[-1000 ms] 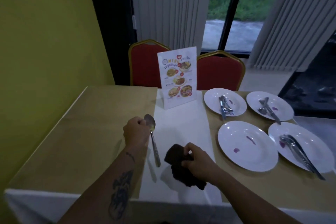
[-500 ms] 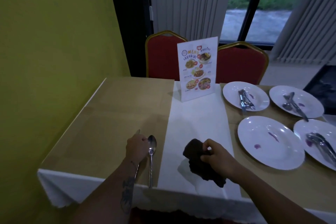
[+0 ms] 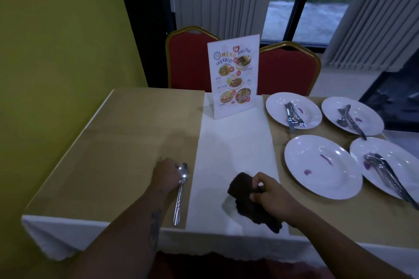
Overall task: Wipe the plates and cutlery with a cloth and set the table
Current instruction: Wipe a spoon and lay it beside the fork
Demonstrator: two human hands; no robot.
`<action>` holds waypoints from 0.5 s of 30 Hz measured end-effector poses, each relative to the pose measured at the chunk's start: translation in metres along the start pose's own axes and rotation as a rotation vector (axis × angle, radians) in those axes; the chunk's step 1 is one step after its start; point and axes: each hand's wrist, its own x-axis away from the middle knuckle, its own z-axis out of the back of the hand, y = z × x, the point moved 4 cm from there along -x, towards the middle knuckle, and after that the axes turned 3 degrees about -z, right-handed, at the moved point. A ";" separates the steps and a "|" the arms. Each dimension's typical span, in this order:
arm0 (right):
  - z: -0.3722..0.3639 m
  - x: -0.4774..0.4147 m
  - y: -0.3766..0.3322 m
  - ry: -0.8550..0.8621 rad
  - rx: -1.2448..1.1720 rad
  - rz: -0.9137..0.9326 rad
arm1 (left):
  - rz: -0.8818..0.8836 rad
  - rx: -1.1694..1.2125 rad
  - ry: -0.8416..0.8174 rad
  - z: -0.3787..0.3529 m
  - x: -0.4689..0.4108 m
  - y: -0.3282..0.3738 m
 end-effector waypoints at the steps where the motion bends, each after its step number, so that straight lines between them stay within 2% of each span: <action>1: 0.001 0.000 0.000 -0.003 -0.007 -0.004 | -0.001 -0.010 -0.007 0.000 -0.002 0.001; 7: 0.006 -0.005 -0.001 -0.002 -0.038 -0.002 | 0.006 -0.109 -0.080 0.001 -0.007 0.004; 15: 0.037 -0.019 0.009 0.150 -0.100 -0.038 | 0.009 -0.185 -0.104 -0.004 -0.018 0.001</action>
